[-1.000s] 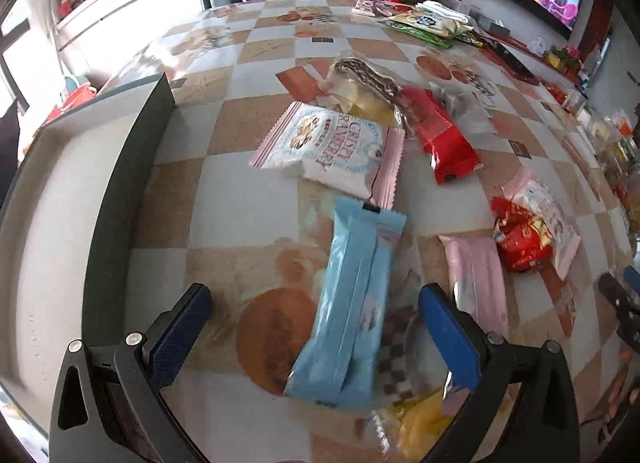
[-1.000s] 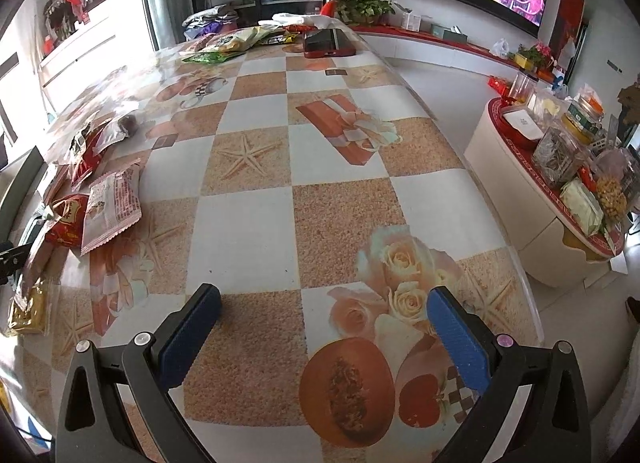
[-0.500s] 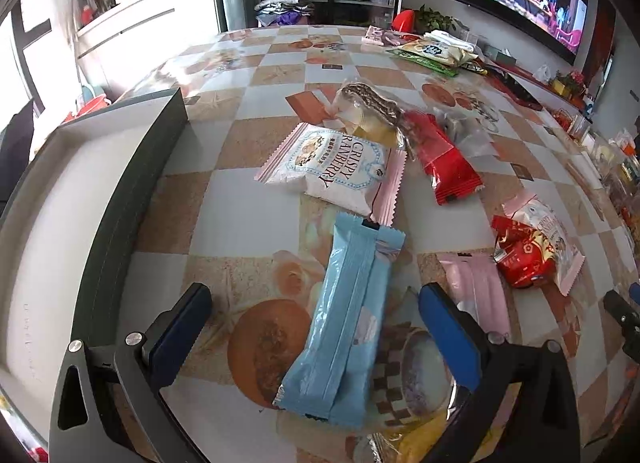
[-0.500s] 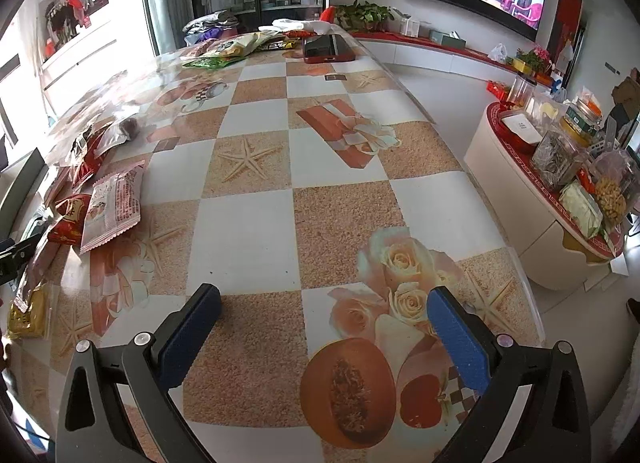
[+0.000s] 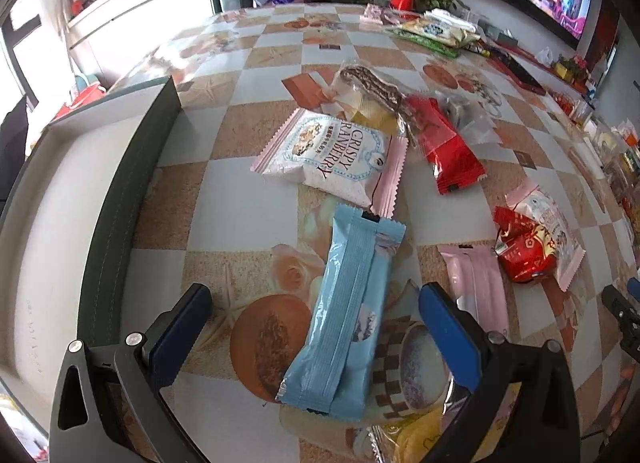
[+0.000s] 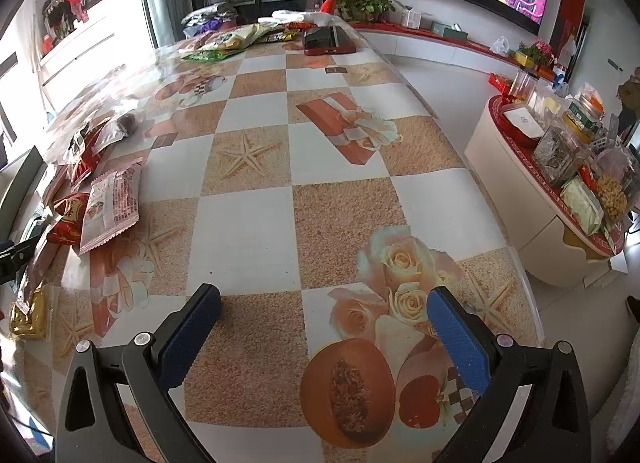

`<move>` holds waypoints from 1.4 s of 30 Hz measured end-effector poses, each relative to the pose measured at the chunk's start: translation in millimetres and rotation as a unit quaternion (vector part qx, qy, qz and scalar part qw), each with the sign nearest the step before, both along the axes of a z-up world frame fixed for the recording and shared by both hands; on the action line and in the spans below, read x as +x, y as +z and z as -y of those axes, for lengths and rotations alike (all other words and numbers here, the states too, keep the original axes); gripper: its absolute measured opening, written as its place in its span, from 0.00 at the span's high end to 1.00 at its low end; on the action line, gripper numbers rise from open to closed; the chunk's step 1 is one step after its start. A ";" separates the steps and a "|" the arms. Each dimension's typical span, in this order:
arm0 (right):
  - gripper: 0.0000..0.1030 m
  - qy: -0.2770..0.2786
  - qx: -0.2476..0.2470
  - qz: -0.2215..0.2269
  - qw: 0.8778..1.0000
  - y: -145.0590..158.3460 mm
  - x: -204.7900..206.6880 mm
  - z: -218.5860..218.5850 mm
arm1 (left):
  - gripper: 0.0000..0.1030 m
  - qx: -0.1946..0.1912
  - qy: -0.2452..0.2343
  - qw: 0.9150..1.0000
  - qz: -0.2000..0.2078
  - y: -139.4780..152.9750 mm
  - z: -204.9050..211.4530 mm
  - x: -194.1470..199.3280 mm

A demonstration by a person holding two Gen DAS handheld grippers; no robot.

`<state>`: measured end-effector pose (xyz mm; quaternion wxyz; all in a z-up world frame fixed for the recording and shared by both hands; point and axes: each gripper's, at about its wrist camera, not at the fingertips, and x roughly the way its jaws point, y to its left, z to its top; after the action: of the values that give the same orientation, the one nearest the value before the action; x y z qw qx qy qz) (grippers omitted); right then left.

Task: Organize snacks
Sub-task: 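Lower both tools over the blue bar and pink cranberry packet, then grasp the blue bar with left tool while right tool grasps pink cranberry packet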

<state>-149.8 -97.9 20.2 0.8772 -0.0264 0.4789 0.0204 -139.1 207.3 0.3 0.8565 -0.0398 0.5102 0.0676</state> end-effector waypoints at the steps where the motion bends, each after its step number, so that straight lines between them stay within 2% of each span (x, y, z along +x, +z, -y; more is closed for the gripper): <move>1: 0.00 0.002 0.000 -0.006 1.000 0.3 1.9 -0.1 | 0.00 -0.001 -0.004 1.000 -0.009 0.3 -0.1 1.4; 5: 0.00 0.007 -0.005 -0.071 0.997 3.8 19.6 -3.0 | 0.00 -0.004 -0.029 0.998 -0.049 1.8 1.0 7.6; 6: 0.00 0.014 0.008 -0.090 0.996 6.5 26.4 -5.8 | 0.00 -0.003 -0.035 0.998 -0.057 2.1 2.0 10.3; 8: 0.00 0.036 0.044 -0.101 0.993 13.1 33.2 -11.6 | 0.00 0.000 -0.042 0.997 -0.063 2.1 3.3 12.7; 10: 0.00 0.056 0.060 -0.101 0.991 24.8 44.4 -26.5 | 0.00 0.000 -0.045 0.997 -0.064 1.7 4.0 13.4; 13: 0.00 0.088 0.051 -0.102 0.990 31.8 57.8 -53.8 | 0.00 -0.005 -0.049 0.997 -0.066 1.3 3.9 16.0; 17: 0.00 0.132 0.007 -0.121 0.984 21.4 77.5 -95.2 | 0.00 -0.003 -0.061 0.996 -0.068 2.5 4.6 22.4; 19: 0.00 0.141 0.005 -0.136 0.981 12.0 85.0 -106.1 | 0.00 -0.003 -0.067 0.996 -0.067 2.4 5.8 24.4; 22: 0.00 0.148 0.029 -0.150 0.977 6.4 93.9 -116.0 | 0.00 -0.003 -0.071 0.995 -0.065 2.7 6.5 25.0; 27: 0.00 0.157 0.033 -0.156 0.975 2.4 96.9 -133.0 | 0.00 -0.003 -0.069 0.995 -0.066 2.6 4.9 24.8; 32: 0.00 0.137 0.060 -0.157 0.976 7.9 107.9 -135.5 | 0.00 -0.003 -0.067 0.996 -0.065 3.3 4.7 22.0; 37: 0.00 0.120 0.066 -0.160 0.978 2.7 124.8 -144.5 | 0.00 -0.004 -0.068 0.996 -0.062 3.0 1.4 19.6; 40: 0.00 0.150 0.034 -0.160 0.975 1.0 123.6 -162.4 | 0.00 -0.004 -0.065 0.996 -0.062 3.3 2.0 19.5; 42: 0.00 0.166 -0.007 -0.156 0.974 -3.5 121.3 -177.2 | 0.00 -0.003 -0.063 0.996 -0.061 3.2 2.7 19.6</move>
<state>-28.5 79.2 16.7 0.7761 -0.1082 0.5987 0.1657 -119.6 204.6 3.5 0.8263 -0.0066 0.5630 0.0144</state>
